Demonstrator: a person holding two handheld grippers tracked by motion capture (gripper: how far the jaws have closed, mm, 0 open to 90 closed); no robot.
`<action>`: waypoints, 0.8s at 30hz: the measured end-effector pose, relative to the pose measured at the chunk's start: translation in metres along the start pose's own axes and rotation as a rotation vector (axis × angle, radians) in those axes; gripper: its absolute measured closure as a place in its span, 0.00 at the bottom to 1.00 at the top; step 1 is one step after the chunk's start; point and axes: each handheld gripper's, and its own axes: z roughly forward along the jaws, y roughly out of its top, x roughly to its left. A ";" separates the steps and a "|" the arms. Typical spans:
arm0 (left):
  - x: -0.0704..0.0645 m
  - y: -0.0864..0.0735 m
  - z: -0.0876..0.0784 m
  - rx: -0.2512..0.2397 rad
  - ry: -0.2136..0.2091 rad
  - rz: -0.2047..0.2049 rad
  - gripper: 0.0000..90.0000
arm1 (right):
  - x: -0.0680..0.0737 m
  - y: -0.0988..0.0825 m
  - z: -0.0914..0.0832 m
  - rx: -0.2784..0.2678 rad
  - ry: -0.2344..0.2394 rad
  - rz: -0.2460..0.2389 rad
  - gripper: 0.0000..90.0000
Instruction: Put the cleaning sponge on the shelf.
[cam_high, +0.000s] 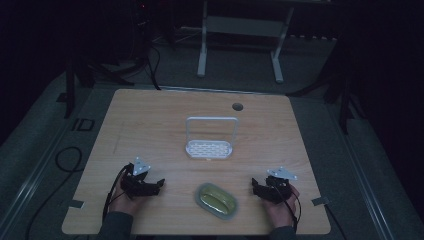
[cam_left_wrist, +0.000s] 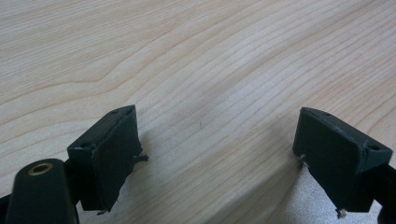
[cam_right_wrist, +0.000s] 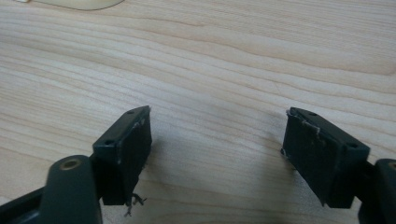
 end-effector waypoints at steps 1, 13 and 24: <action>0.000 0.000 0.000 0.000 0.000 0.000 0.16 | 0.000 0.000 0.000 0.000 0.000 0.000 0.27; 0.000 0.000 0.000 0.000 0.001 -0.001 0.16 | 0.006 0.000 -0.014 -0.062 0.021 -0.019 0.58; 0.000 0.001 0.000 0.000 0.001 0.000 0.16 | 0.015 0.002 -0.035 -0.102 0.111 -0.071 0.86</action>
